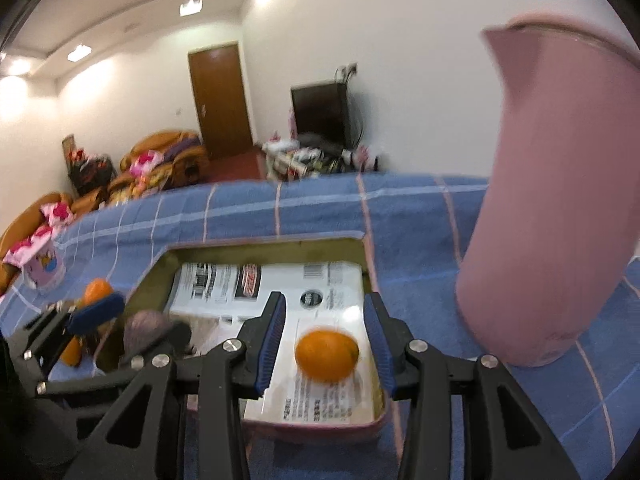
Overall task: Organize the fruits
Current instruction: 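Carry the purple root into the pink tin with the left tool while the right drops the orange there, then move both tools back from the tin toward the remaining fruit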
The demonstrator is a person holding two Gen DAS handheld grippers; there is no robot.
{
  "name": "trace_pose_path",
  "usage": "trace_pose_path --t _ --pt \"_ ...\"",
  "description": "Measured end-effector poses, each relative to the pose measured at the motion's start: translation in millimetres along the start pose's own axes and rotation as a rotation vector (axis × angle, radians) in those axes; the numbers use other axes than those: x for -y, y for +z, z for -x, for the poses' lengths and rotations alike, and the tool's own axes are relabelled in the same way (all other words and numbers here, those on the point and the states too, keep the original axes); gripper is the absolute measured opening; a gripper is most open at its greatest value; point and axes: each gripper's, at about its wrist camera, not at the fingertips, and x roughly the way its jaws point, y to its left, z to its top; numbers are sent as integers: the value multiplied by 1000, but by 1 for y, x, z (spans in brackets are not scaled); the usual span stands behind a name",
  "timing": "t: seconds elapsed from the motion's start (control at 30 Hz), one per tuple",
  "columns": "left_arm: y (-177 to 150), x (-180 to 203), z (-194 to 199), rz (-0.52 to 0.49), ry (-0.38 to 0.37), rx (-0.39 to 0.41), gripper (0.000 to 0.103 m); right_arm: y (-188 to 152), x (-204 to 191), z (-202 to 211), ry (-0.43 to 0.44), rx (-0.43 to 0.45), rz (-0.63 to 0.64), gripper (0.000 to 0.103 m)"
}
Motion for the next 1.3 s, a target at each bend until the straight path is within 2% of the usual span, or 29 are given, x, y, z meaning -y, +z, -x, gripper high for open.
trace_pose_path --t 0.03,0.1,0.2,0.27,0.53,0.67,0.93,1.3 --pt "0 1 4 -3 11 21 100 1 1 5 -18 33 -2 57" --pt "0 2 15 -27 25 84 100 2 1 13 -50 87 -1 72" --pt "0 5 22 -72 84 140 100 2 4 24 -50 165 0 73" --pt "0 3 23 -75 88 145 100 1 5 27 -68 185 -5 74" --pt "-2 -20 23 -21 82 125 100 1 14 26 -94 168 -56 74" --pt "-8 -31 28 -16 86 120 100 -2 10 27 -77 160 -74 74" --pt "-14 -57 28 17 101 98 100 -6 -11 25 -70 130 -60 74" --pt "-22 -97 31 69 124 69 100 -10 -62 16 17 74 -54 74"
